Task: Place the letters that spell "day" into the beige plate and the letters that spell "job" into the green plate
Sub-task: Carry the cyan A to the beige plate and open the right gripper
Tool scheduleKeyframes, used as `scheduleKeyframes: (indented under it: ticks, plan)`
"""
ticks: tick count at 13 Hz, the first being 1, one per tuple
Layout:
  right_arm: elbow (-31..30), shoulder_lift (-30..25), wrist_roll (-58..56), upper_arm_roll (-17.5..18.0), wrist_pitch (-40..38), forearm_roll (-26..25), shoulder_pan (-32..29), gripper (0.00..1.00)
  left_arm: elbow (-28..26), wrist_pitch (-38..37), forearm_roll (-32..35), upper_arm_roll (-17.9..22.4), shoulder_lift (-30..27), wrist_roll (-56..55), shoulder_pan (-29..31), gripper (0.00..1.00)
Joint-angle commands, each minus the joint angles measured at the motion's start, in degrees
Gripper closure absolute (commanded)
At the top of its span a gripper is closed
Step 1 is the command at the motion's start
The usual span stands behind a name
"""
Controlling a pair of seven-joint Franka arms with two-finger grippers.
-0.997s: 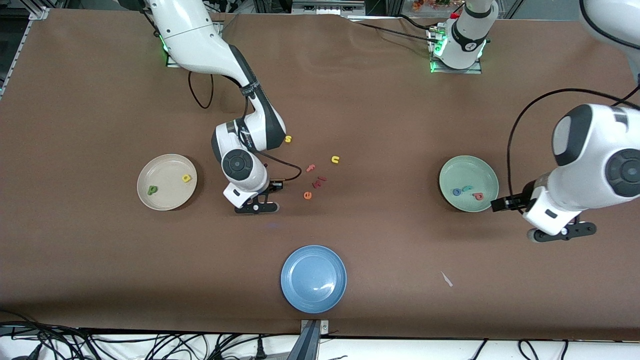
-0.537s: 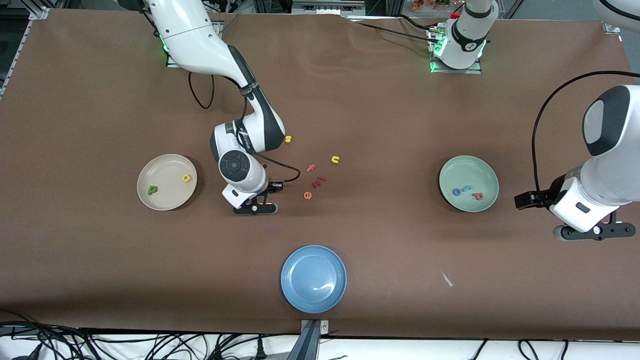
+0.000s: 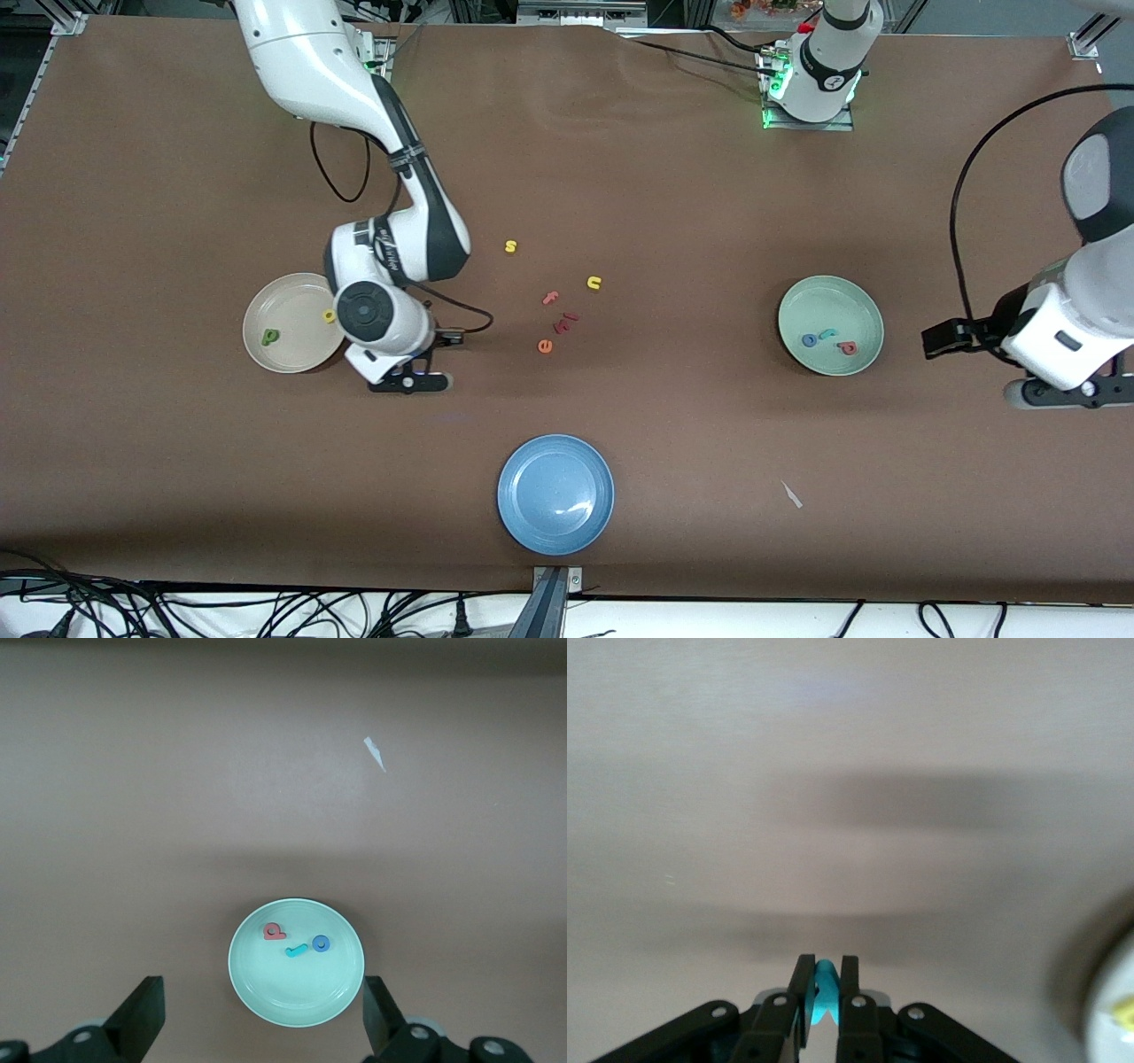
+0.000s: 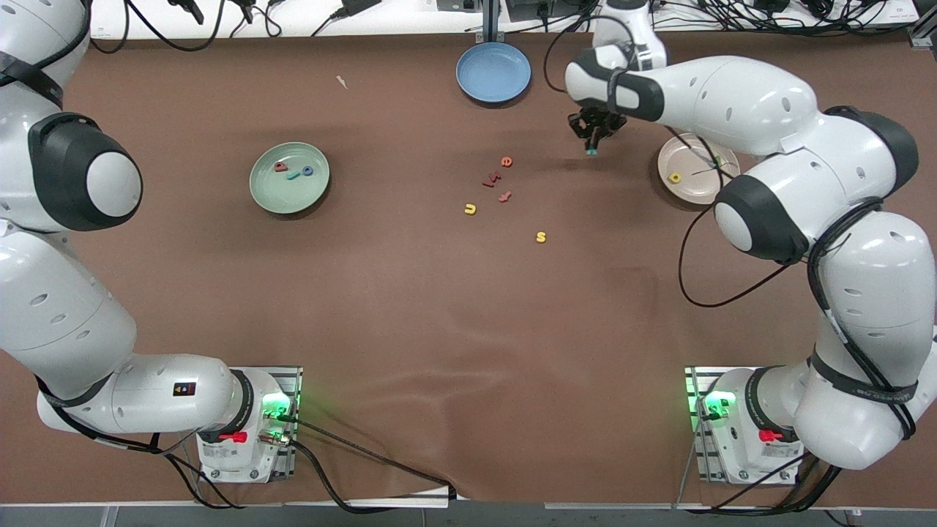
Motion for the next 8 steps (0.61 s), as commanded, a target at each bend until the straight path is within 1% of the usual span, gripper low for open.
scheduleKeyframes:
  ticks: [1, 2, 4, 6, 8]
  plan:
    - [-4.74, -4.33, -8.06, -3.73, -2.06, 0.86, -0.19, 0.91, -4.97, 0.32, -1.89, 1.27, -4.43, 2.5, -1.0, 0.03]
    - [-6.15, -5.13, -9.92, -5.14, -2.14, 0.86, -0.1, 0.92, -7.42, 1.54, -2.33, 1.27, -6.18, 4.24, -0.83, 0.04]
    - [-9.57, -7.15, -14.48, -8.3, -2.15, 0.86, -0.1, 0.92, -14.1, 5.84, -3.12, 1.44, -10.67, 4.53, -0.83, 0.03]
    - [-13.0, -8.21, -21.94, -12.25, -2.23, 1.03, -0.19, 0.92, -16.31, 6.56, -3.3, 1.01, -11.3, 5.05, 0.4, 0.03]
    - [-15.65, -8.39, -27.67, -15.68, -2.15, 1.56, -0.37, 0.92, -16.32, 8.14, -3.65, 1.0, -11.12, 5.05, 0.49, 0.01]
